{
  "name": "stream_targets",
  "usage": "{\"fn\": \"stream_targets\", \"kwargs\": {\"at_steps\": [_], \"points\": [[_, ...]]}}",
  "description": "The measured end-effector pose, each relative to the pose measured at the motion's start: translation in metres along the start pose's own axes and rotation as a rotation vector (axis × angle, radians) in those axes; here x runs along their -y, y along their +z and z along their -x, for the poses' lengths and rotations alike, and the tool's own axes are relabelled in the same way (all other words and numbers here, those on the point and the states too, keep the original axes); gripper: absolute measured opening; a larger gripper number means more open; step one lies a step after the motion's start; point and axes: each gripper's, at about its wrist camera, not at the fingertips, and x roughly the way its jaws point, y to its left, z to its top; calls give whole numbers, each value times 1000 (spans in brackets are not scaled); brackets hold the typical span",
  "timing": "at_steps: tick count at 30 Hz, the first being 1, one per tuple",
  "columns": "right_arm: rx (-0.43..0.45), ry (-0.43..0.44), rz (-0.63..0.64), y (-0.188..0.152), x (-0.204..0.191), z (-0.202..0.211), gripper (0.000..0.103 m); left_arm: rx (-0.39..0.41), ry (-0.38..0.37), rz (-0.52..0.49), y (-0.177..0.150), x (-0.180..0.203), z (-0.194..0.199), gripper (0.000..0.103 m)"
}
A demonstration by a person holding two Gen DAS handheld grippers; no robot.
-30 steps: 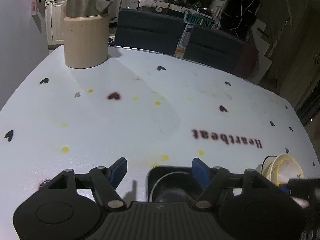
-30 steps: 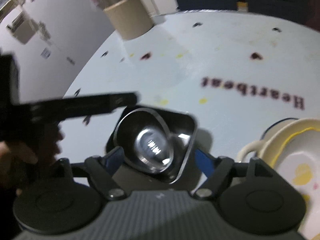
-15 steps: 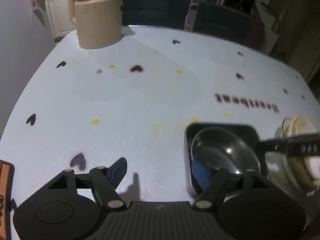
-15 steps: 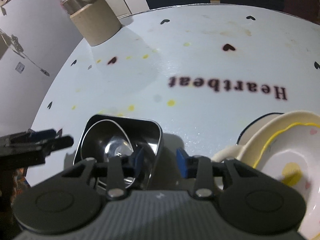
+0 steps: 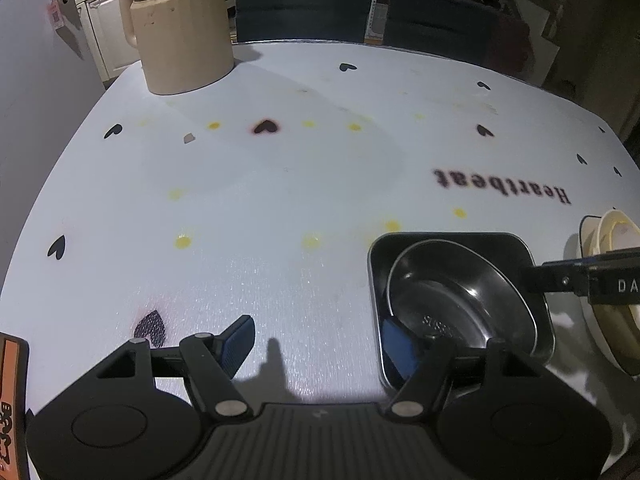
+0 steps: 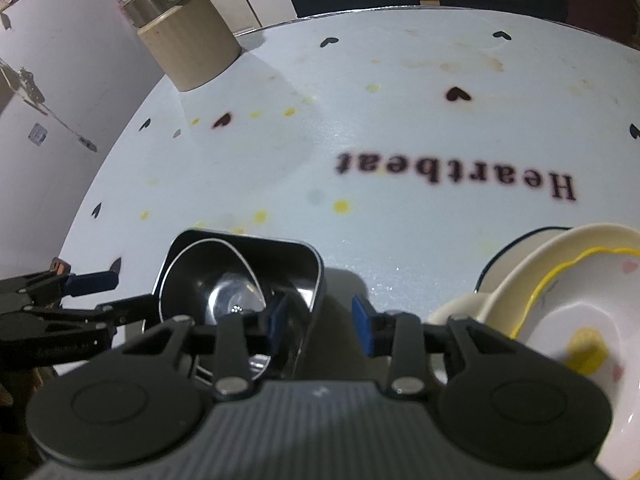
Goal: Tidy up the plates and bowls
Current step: 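Open both tools and release the steel cup inside the square tray, then close both tools on opposite rims of the square steel tray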
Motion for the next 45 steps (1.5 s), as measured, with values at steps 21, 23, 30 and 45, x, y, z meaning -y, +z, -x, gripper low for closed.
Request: {"fn": "stream_targets", "kwargs": {"at_steps": [21,23,30,45], "points": [[-27,3,1,-15,-10,-14,22,-17,-107,114,12,-2,-12,27],[-27,26,-41,-13,-6,-14,21,-18,-111,114,12,-1,-12,26],[-41,43,-73,-13,0,-11,19,-44,-149,145,12,-6,-15,19],[-45,28,-54,-15,-7,-18,13,-59,-203,182,11,-8,-15,3]]}}
